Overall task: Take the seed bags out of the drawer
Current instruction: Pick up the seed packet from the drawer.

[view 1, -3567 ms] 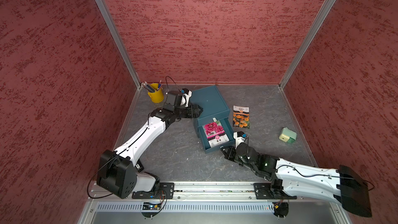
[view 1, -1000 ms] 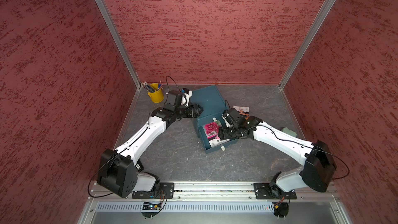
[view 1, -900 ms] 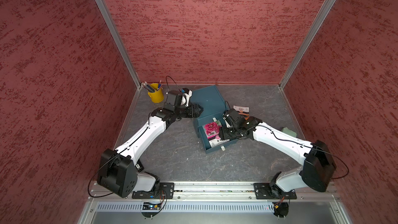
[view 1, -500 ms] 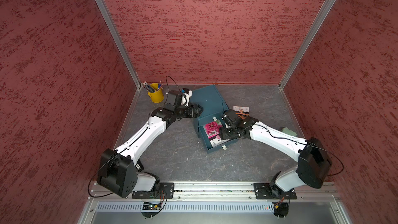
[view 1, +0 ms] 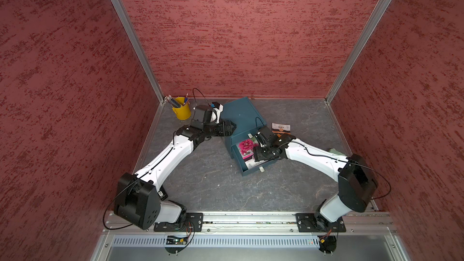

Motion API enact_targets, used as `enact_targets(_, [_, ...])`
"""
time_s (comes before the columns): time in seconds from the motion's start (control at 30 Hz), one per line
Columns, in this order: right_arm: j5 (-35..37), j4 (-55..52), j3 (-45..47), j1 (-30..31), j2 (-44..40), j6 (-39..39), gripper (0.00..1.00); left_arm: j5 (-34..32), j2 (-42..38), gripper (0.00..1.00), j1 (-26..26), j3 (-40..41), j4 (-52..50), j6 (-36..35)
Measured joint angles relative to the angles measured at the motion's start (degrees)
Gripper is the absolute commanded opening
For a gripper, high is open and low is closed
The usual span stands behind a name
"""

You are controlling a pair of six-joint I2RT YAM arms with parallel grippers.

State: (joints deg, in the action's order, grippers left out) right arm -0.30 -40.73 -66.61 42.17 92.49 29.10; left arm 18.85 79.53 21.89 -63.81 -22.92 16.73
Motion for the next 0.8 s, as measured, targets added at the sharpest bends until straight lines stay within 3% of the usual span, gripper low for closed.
enact_targets(0.27, [-8.57, 3.43, -0.09, -0.28, 0.50, 0.48, 0.61, 0.20, 0.13, 0.87, -0.02, 0.02, 0.28, 0.02])
enact_targets(0.47, [-11.04, 7.30, -0.09, -0.20, 1.92, 2.05, 0.56, 0.35, 0.35, 0.87, -0.04, 0.02, 0.66, 0.35])
enact_targets(0.8, [-10.08, 9.92, 0.66, -0.17, 2.54, 4.63, 0.25, 0.20, 0.35, 0.87, -0.09, 0.02, 0.70, 0.35])
